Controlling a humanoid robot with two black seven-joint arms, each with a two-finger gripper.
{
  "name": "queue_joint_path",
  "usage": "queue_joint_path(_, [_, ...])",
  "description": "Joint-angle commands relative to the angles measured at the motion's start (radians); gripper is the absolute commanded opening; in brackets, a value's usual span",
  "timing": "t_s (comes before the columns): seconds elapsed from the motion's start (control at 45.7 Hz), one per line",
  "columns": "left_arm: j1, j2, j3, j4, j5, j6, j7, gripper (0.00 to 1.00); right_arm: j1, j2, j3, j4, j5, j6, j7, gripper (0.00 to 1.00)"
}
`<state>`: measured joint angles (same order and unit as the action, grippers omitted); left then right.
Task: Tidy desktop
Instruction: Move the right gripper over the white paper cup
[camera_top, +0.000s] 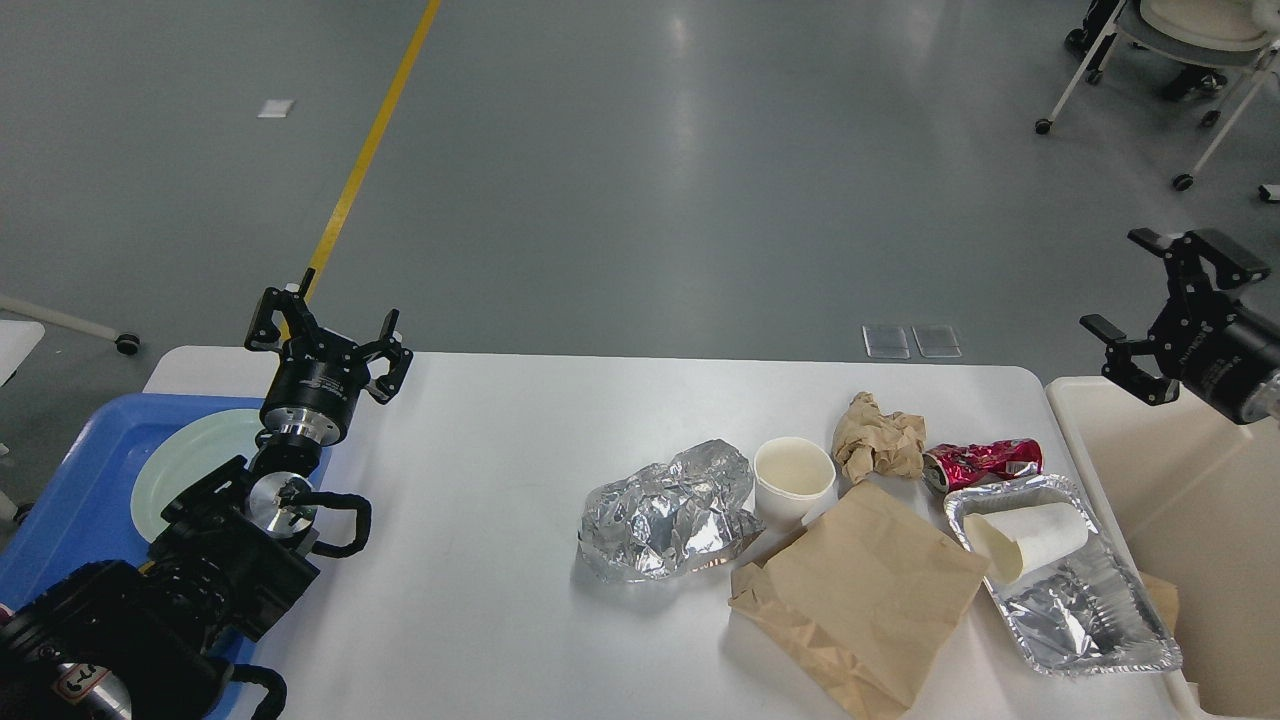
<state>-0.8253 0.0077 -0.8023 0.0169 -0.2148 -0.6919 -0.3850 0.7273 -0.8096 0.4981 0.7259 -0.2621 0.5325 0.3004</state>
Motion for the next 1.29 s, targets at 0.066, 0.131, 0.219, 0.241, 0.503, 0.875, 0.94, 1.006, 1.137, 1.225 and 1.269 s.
queue_joint_path(0.066, [0.0, 0.0, 0.0, 0.0, 0.0, 0.0, 0.0, 0.97, 0.239, 0.0, -0.416, 0.01, -0.241, -0.002, -0.046, 1.0])
queue_joint_path(0.131, [0.0, 0.0, 0.0, 0.0, 0.0, 0.0, 0.0, 0.97, 0.302, 0.023, -0.522, 0.035, -0.276, 0.0, -0.108, 1.0])
queue_joint_path(0.219, [0.0, 0.0, 0.0, 0.0, 0.0, 0.0, 0.0, 0.97, 0.369, 0.087, -0.656, 0.059, -0.298, 0.0, -0.283, 1.0])
queue_joint_path(0.241, [0.0, 0.0, 0.0, 0.0, 0.0, 0.0, 0.0, 0.97, 0.386, 0.108, -0.688, 0.055, -0.308, -0.002, -0.337, 1.0])
queue_joint_path(0.503, [0.0, 0.0, 0.0, 0.0, 0.0, 0.0, 0.0, 0.97, 0.592, 0.293, -0.992, 0.024, -0.247, -0.019, -0.523, 1.0])
queue_joint_path(0.875, [0.0, 0.0, 0.0, 0.0, 0.0, 0.0, 0.0, 0.97, 0.877, 0.403, -1.484, 0.205, 0.322, 0.018, -0.523, 1.0])
queue_joint_path(0.94, [0.0, 0.0, 0.0, 0.0, 0.0, 0.0, 0.0, 0.97, 0.923, 0.394, -1.484, 0.262, 0.328, 0.03, -0.523, 1.0])
queue_joint_path(1.006, [0.0, 0.0, 0.0, 0.0, 0.0, 0.0, 0.0, 0.97, 0.981, 0.385, -1.484, 0.331, 0.33, 0.064, -0.523, 1.0])
queue_joint_path(1.137, [0.0, 0.0, 0.0, 0.0, 0.0, 0.0, -0.002, 0.97, 1.11, 0.385, -1.483, 0.408, 0.333, 0.142, -0.523, 1.0])
queue_joint_path(1.225, [0.0, 0.002, 0.0, 0.0, 0.0, 0.0, 0.0, 0.97, 1.193, 0.391, -1.483, 0.429, 0.333, 0.21, -0.523, 1.0])
queue_joint_path(1.269, [0.0, 0.002, 0.0, 0.0, 0.0, 0.0, 0.0, 0.97, 1.256, 0.394, -1.481, 0.435, 0.333, 0.265, -0.523, 1.0])
